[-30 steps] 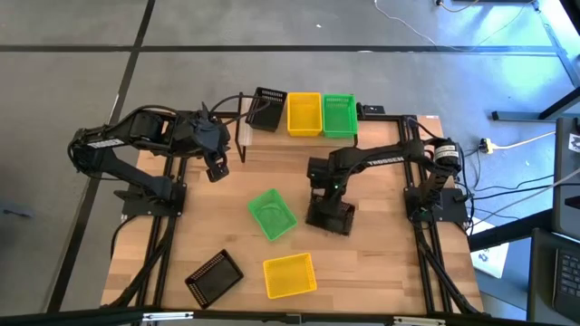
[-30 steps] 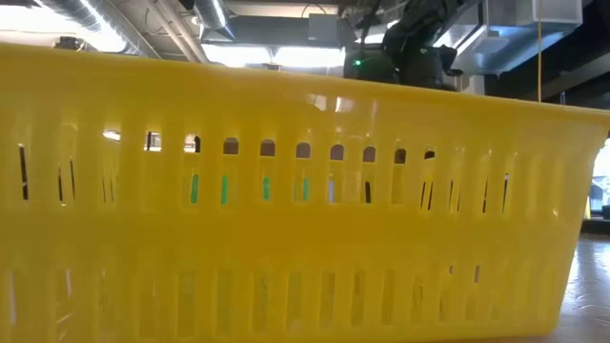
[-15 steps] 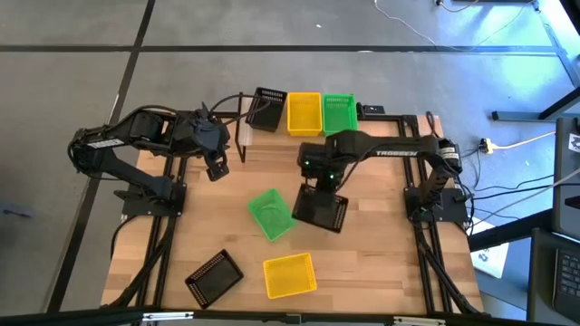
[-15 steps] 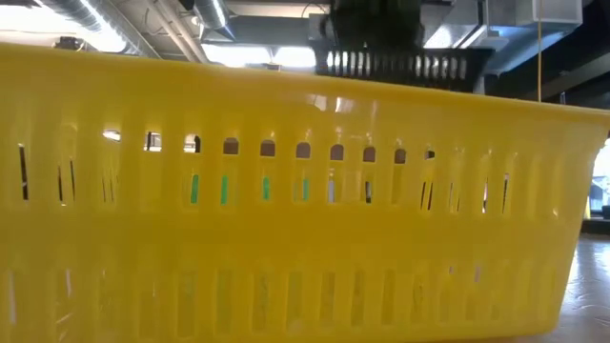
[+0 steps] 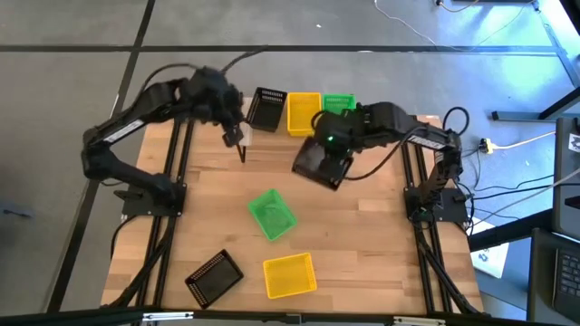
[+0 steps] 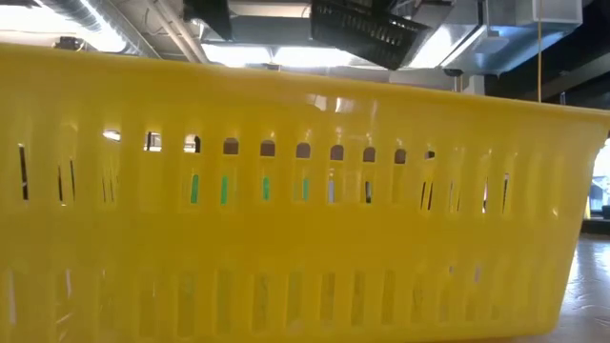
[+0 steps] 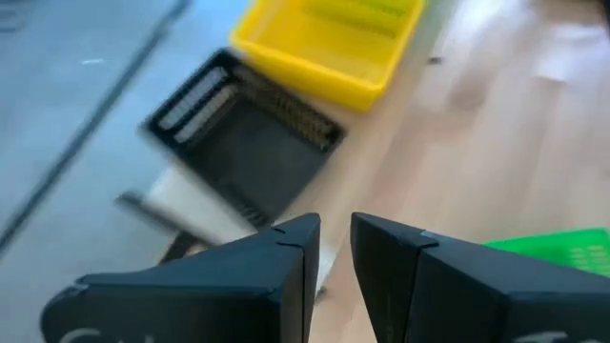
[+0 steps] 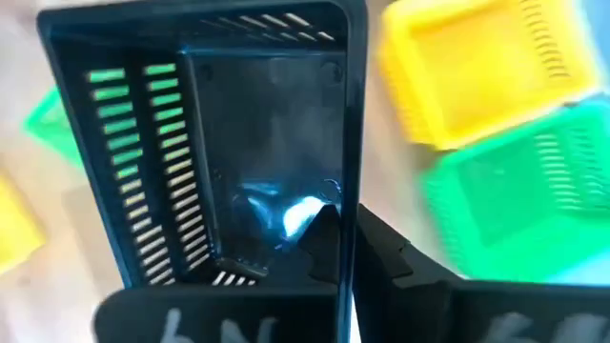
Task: Stack baskets on shelf by color
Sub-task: Stack the top black bin on top of the other black bin on the shelf
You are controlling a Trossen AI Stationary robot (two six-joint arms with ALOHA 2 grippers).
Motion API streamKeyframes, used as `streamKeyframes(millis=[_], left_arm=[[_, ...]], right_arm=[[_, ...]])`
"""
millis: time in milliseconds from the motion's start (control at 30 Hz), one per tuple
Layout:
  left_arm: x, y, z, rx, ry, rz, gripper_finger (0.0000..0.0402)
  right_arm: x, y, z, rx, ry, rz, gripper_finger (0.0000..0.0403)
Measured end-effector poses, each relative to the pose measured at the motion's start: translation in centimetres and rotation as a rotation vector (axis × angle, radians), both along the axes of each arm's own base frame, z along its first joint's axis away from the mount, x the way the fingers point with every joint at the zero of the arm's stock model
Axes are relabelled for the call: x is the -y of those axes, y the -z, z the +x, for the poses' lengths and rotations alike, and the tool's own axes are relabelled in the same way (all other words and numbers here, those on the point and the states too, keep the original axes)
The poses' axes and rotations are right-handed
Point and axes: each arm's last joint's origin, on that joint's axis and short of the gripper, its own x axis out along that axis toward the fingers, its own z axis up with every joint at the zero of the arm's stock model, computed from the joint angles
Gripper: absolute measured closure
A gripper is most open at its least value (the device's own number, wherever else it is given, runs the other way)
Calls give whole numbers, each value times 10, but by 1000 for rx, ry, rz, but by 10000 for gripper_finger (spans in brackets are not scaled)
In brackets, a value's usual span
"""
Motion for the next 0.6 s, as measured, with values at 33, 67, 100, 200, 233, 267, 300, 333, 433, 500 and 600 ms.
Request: streamKeyframes(millis=[33,67,100,200,233,267,300,333,433,500,600], left_arm=[[-8,2,3,6,31,-14,345],[-17,5,7,3,54,-16,345],[-25,9,11,-9,73,-14,345],[-48,30,27,-60,180,-63,345],[-55,38,33,-70,224,-102,345],[-61,46,39,-80,258,-132,345],[-67,53,44,-102,278,-138,345],[-72,60,48,-133,285,-127,345],[-86,76,61,-225,236,-46,345],[-92,85,67,-272,216,-22,345],[-95,90,71,-283,229,-16,345]], right_arm=[[1,-5,-1,23,10,-23,401],[2,-11,-3,45,4,-41,401],[3,-15,-5,57,-7,-52,402],[4,-28,-11,94,-31,-93,402],[5,-30,-12,102,-21,-118,402],[5,-32,-14,101,-20,-144,402],[6,-33,-17,94,-20,-157,402],[6,-34,-19,94,-15,-168,402],[6,-38,-23,109,-13,-175,402],[6,-39,-24,108,-18,-180,402],[6,-39,-24,102,-32,-189,402]])
